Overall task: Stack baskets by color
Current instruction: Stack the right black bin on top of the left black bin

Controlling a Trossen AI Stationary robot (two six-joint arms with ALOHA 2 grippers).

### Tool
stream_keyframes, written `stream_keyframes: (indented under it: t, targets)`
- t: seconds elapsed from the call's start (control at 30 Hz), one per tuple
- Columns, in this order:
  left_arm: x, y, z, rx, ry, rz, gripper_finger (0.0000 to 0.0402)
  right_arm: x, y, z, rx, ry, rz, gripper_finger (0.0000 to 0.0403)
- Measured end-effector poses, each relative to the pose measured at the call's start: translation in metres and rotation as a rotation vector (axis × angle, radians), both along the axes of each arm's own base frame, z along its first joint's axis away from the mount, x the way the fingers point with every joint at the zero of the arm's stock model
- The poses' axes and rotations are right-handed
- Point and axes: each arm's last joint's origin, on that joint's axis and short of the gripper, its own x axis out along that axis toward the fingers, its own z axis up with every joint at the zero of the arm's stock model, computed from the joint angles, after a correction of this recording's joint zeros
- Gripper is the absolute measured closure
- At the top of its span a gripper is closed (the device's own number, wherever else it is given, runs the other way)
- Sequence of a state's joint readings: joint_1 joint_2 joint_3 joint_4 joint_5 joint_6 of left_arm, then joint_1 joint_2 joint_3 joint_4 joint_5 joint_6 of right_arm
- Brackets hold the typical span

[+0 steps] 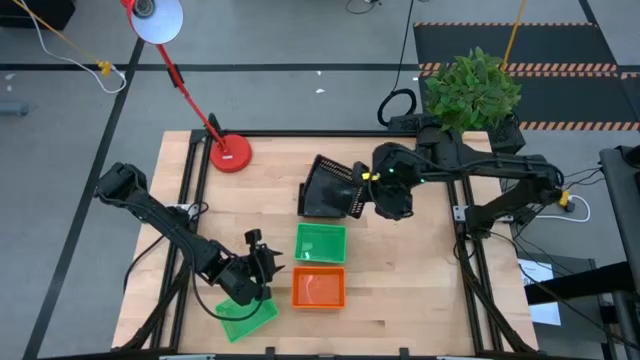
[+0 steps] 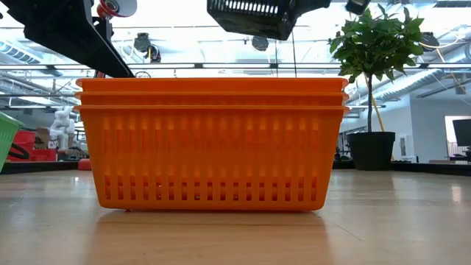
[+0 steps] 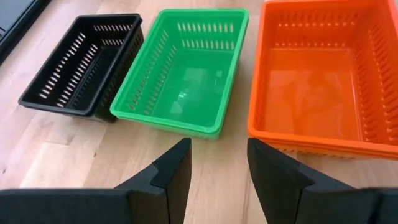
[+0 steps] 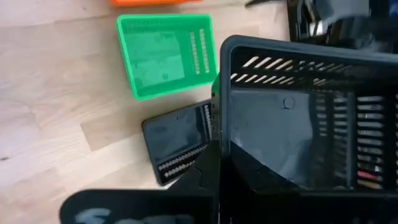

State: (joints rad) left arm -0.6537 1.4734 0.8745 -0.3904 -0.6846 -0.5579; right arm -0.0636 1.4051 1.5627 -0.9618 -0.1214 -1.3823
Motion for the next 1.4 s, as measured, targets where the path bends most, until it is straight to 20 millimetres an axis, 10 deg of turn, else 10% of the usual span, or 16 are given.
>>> stream_keyframes:
  t: [1.4]
  targets:
    - [-0.015, -0.022, -0.002, -0.135, 0.032, -0.067, 0.0243, 0.070, -0.105, -0.125, 0.048, 0.258, 0.300, 0.0403]
